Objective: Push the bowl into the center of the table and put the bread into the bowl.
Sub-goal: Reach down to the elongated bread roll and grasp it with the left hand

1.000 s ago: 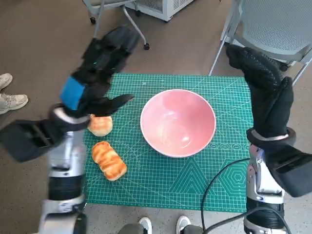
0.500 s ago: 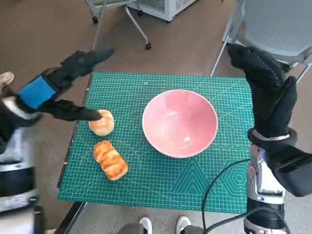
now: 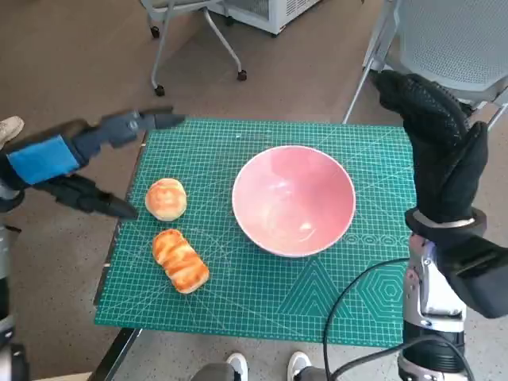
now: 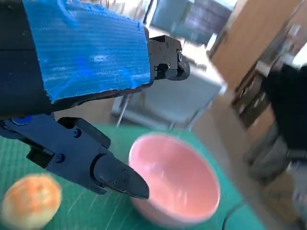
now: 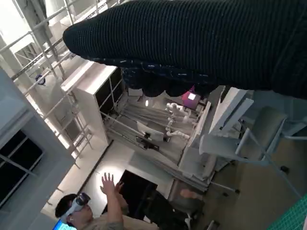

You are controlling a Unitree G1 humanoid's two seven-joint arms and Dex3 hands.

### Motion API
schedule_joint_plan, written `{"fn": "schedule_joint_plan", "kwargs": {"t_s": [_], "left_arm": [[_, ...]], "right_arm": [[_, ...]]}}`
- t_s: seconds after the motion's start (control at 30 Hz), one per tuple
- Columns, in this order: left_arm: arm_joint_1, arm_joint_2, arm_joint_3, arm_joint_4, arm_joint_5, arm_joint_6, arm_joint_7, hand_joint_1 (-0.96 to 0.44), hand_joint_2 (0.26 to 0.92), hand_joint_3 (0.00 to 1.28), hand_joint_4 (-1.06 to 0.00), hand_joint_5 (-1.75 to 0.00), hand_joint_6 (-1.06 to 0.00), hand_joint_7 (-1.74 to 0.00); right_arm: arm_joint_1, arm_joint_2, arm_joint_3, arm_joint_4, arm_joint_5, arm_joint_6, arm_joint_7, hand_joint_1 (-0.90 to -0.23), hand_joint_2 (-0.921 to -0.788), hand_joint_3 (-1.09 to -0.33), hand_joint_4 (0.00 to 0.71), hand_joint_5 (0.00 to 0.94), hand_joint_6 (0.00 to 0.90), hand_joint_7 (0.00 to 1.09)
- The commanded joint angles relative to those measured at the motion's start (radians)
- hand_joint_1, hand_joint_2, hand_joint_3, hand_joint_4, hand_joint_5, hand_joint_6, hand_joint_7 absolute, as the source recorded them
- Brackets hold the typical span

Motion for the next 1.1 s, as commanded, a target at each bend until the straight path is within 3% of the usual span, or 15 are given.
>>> {"fn": "schedule_joint_plan", "kwargs": {"t_s": [0.03, 0.47, 1.1], "left_arm": [[0.031, 0.040, -0.021, -0.049, 0.003, 0.043, -0.041, 0.02, 0.753, 0.01, -0.06, 0.00, -0.10, -0.24], [0.087, 0.080, -0.073, -0.129, 0.059, 0.106, -0.079, 0.00, 0.766, 0.02, -0.04, 0.00, -0.14, -0.13], [0.141, 0.061, -0.172, -0.134, 0.208, 0.025, -0.056, -0.05, 0.769, 0.03, -0.07, -0.01, -0.20, -0.07]], "right_arm": [[0.010, -0.001, -0.006, 0.003, 0.009, 0.017, -0.004, -0.688, -0.921, -0.684, 0.208, 0.010, 0.066, 0.55], [0.022, 0.002, -0.006, -0.015, 0.011, 0.028, -0.009, -0.692, -0.921, -0.678, 0.213, 0.010, 0.069, 0.55], [0.033, -0.004, -0.009, -0.019, 0.011, 0.024, -0.002, -0.718, -0.921, -0.678, 0.200, 0.001, 0.060, 0.55]]}}
